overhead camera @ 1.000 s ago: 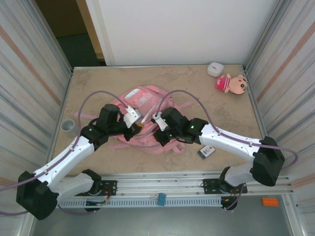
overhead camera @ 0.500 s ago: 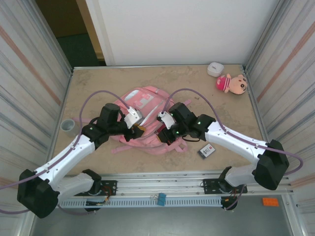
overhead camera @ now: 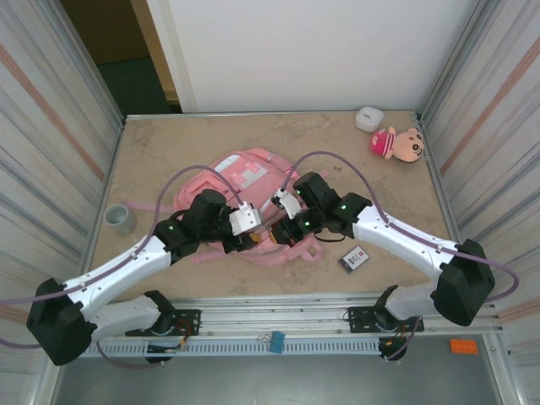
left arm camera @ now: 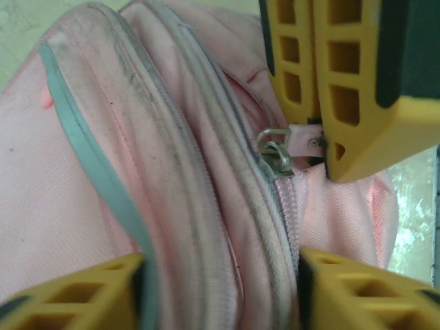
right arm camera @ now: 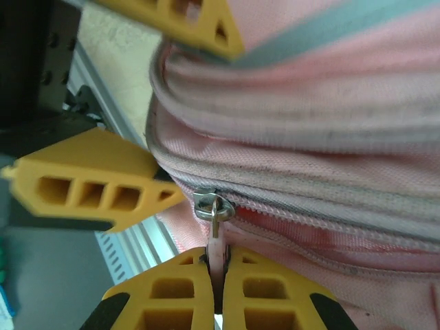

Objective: Pack the student bag

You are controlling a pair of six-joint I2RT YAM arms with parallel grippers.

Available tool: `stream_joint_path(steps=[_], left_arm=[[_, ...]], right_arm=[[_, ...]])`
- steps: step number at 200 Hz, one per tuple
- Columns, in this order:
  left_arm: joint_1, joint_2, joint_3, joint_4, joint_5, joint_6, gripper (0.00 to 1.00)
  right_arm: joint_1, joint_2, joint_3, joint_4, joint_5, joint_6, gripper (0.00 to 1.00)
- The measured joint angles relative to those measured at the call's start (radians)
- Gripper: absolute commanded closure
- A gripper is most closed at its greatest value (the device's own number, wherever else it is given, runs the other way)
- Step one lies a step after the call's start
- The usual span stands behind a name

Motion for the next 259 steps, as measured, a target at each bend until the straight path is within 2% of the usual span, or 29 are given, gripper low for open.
stream_joint_path(steps=[14, 32, 74, 123, 171, 213, 259], left_arm=[[-0.014, 0.018, 0.000, 0.002, -0.007, 0.015, 0.94], [-0.018, 0.023, -0.001, -0.011, -0.014, 0.030, 0.97], [-0.018, 0.018, -0.003, -0.016, -0.014, 0.037, 0.98], [-0.016, 0.005, -0.005, -0.014, -0.024, 0.014, 1.00], [0.007, -0.004, -0.071, 0.080, 0.045, -0.145, 1.00], [0.036, -0.004, -0.129, 0.195, 0.122, -0.280, 1.00], [0.064, 0.003, -0.166, 0.292, 0.194, -0.399, 1.00]], right_arm=[[-0.011, 0.000, 0.000, -0.002, -0.008, 0.007, 0.82], [-0.028, 0.000, 0.006, -0.005, -0.033, 0.023, 0.73], [-0.040, 0.010, 0.032, 0.008, -0.058, 0.025, 0.75], [-0.019, 0.049, 0.035, -0.031, 0.004, 0.039, 0.57], [0.082, 0.015, 0.019, 0.010, 0.140, 0.126, 0.55], [0.093, -0.018, -0.030, 0.077, 0.269, 0.215, 0.55], [0.118, -0.015, -0.035, 0.098, 0.319, 0.250, 0.49]])
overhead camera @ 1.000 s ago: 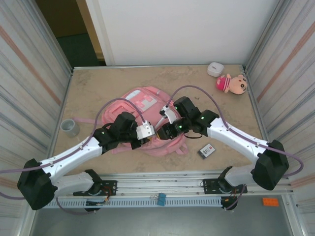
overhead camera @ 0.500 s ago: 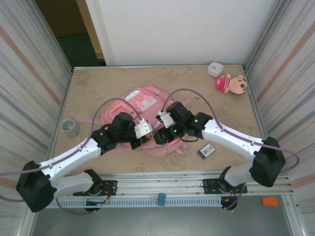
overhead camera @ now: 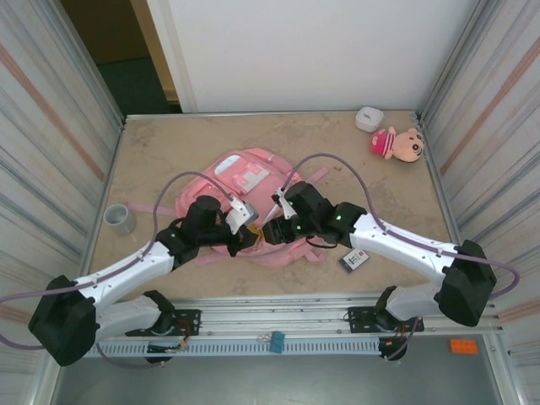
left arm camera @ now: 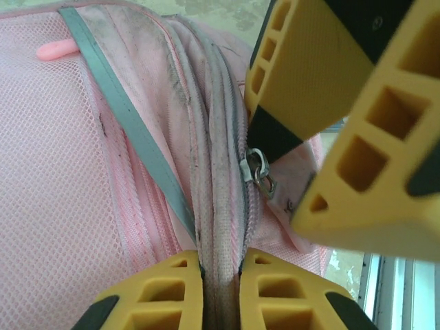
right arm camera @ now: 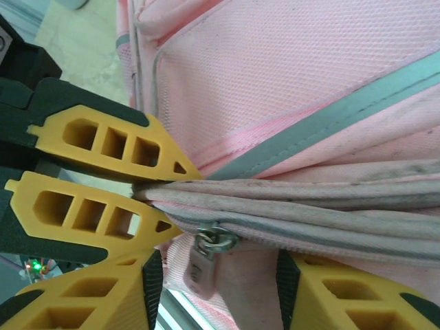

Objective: Pack the student bag

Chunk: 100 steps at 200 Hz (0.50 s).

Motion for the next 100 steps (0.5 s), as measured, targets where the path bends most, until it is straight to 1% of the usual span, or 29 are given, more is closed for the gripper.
stream_joint_path(steps=[24, 32, 40, 54, 61, 81, 100], left_arm=[[0.000, 0.019, 0.000, 0.006, 0.014, -0.024, 1.00], [0.000, 0.027, 0.000, 0.006, 0.016, -0.028, 1.00], [0.000, 0.033, 0.000, 0.007, 0.019, -0.032, 1.00], [0.000, 0.036, 0.000, 0.011, 0.026, -0.036, 1.00], [0.000, 0.036, 0.000, 0.012, 0.026, -0.037, 1.00], [0.000, 0.037, 0.000, 0.017, 0.027, -0.037, 1.00], [0.000, 0.039, 0.002, 0.018, 0.027, -0.037, 1.00]], right_arm=[[0.026, 0.011, 0.000, 0.000, 0.024, 0.010, 0.49], [0.032, 0.015, 0.000, -0.004, 0.039, 0.012, 0.53], [0.039, 0.019, 0.006, -0.019, 0.062, 0.016, 0.58], [0.053, 0.032, 0.027, -0.060, 0.122, 0.032, 0.66], [0.057, 0.036, 0.039, -0.081, 0.153, 0.039, 0.68], [0.066, 0.038, 0.063, -0.141, 0.225, 0.045, 0.69], [0.068, 0.038, 0.074, -0.166, 0.256, 0.045, 0.69]])
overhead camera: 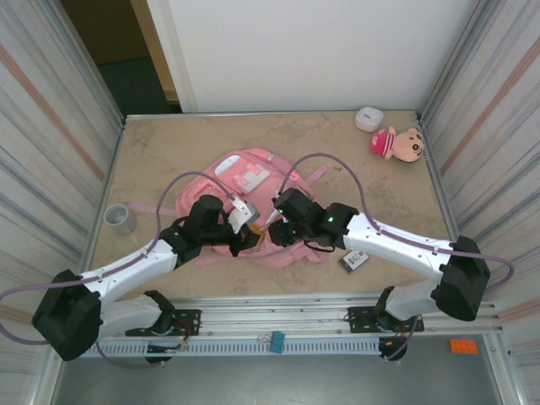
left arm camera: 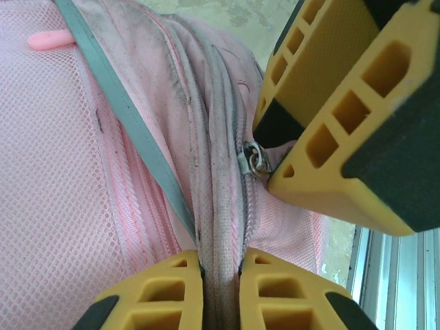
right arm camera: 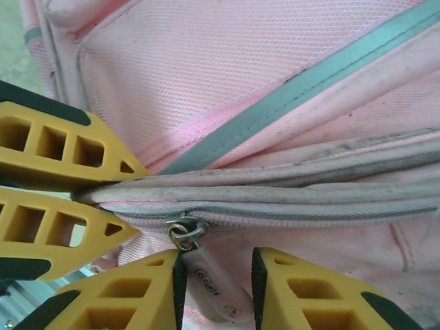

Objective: Pack the student bag

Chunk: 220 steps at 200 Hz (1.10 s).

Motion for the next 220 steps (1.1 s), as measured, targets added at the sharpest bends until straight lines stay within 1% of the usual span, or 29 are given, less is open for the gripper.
stream_joint_path(steps=[23, 39, 52, 59, 93, 117, 147, 174, 181, 190, 194, 207, 220], left_arm=[[0.000, 0.006, 0.008, 0.000, 0.004, 0.000, 1.00], [0.000, 0.010, 0.009, 0.000, 0.007, 0.000, 1.00], [0.000, 0.012, 0.010, -0.001, 0.008, 0.000, 1.00], [0.000, 0.012, 0.010, -0.004, 0.008, 0.001, 1.00], [0.006, 0.012, 0.027, -0.037, 0.004, 0.032, 1.00], [0.027, -0.007, 0.029, -0.050, 0.015, 0.055, 1.00], [0.055, -0.054, 0.032, -0.100, 0.017, 0.113, 1.00], [0.068, -0.100, 0.032, -0.168, 0.010, 0.182, 1.00], [0.070, -0.109, 0.032, -0.187, 0.008, 0.197, 0.88], [0.072, -0.119, 0.032, -0.212, 0.006, 0.213, 0.66], [0.072, -0.123, 0.032, -0.222, 0.006, 0.220, 0.59], [0.072, -0.140, 0.032, -0.254, 0.011, 0.218, 0.44], [0.060, -0.158, 0.037, -0.268, 0.006, 0.212, 0.35]], right_arm=[[0.001, 0.000, 0.006, -0.007, 0.008, 0.005, 0.78], [0.005, 0.000, 0.007, -0.003, 0.003, 0.007, 0.87], [0.006, 0.000, 0.007, 0.001, -0.002, 0.001, 0.97], [0.005, 0.000, 0.007, 0.000, -0.004, -0.007, 1.00], [-0.016, -0.003, 0.010, -0.009, -0.030, -0.024, 1.00], [-0.084, -0.022, 0.010, -0.015, -0.101, -0.055, 1.00], [-0.181, -0.039, 0.010, -0.032, -0.185, -0.110, 1.00], [-0.233, -0.040, -0.002, -0.032, -0.284, -0.153, 1.00], [-0.240, -0.040, -0.011, -0.022, -0.322, -0.162, 1.00], [-0.246, -0.042, -0.031, -0.005, -0.368, -0.167, 1.00], [-0.249, -0.045, -0.042, 0.008, -0.394, -0.168, 1.00], [-0.257, -0.053, -0.074, 0.026, -0.463, -0.167, 1.00], [-0.264, -0.059, -0.097, 0.034, -0.520, -0.163, 1.00]])
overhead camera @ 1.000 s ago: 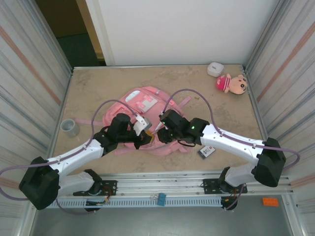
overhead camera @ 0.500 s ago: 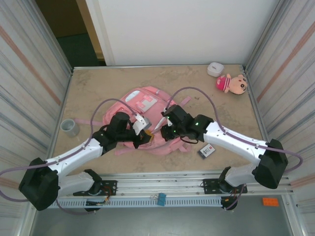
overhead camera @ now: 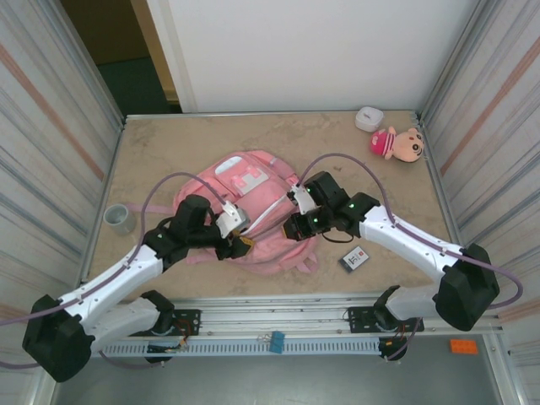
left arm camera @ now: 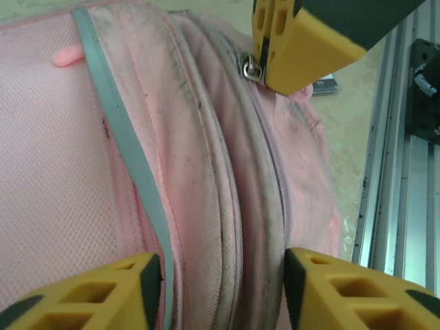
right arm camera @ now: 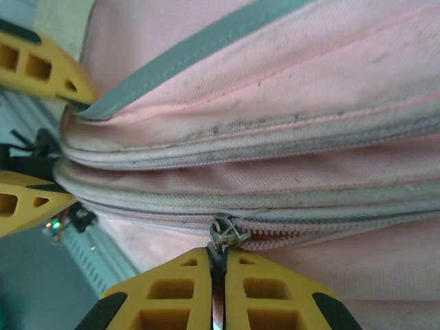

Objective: Pack the student bag

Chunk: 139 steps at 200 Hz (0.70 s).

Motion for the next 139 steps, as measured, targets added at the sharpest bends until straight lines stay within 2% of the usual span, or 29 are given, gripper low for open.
stream_joint_path(steps=[19, 48, 53, 73, 111, 126, 139], left_arm=[[-0.062, -0.006, 0.039, -0.001, -0.051, 0.003, 0.27], [-0.148, 0.042, 0.117, 0.006, -0.105, 0.036, 0.29], [-0.154, 0.063, 0.131, 0.006, -0.116, 0.043, 0.33], [-0.171, 0.151, 0.167, 0.004, -0.167, 0.072, 0.62], [-0.195, 0.227, 0.184, -0.004, -0.195, 0.113, 0.92], [-0.198, 0.223, 0.184, -0.006, -0.194, 0.127, 1.00], [-0.199, 0.215, 0.183, -0.011, -0.195, 0.144, 1.00]], right_arm=[[-0.002, -0.002, -0.013, 0.005, -0.061, 0.011, 1.00], [-0.001, -0.003, -0.013, 0.023, -0.140, 0.025, 1.00], [-0.001, -0.003, -0.013, 0.024, -0.150, 0.026, 1.00], [-0.001, -0.003, -0.013, 0.032, -0.172, 0.029, 1.00], [-0.015, -0.008, -0.014, 0.014, -0.134, 0.029, 1.00], [-0.024, -0.020, -0.014, 0.011, -0.121, 0.029, 1.00], [-0.032, -0.034, -0.014, 0.008, -0.101, 0.025, 1.00]])
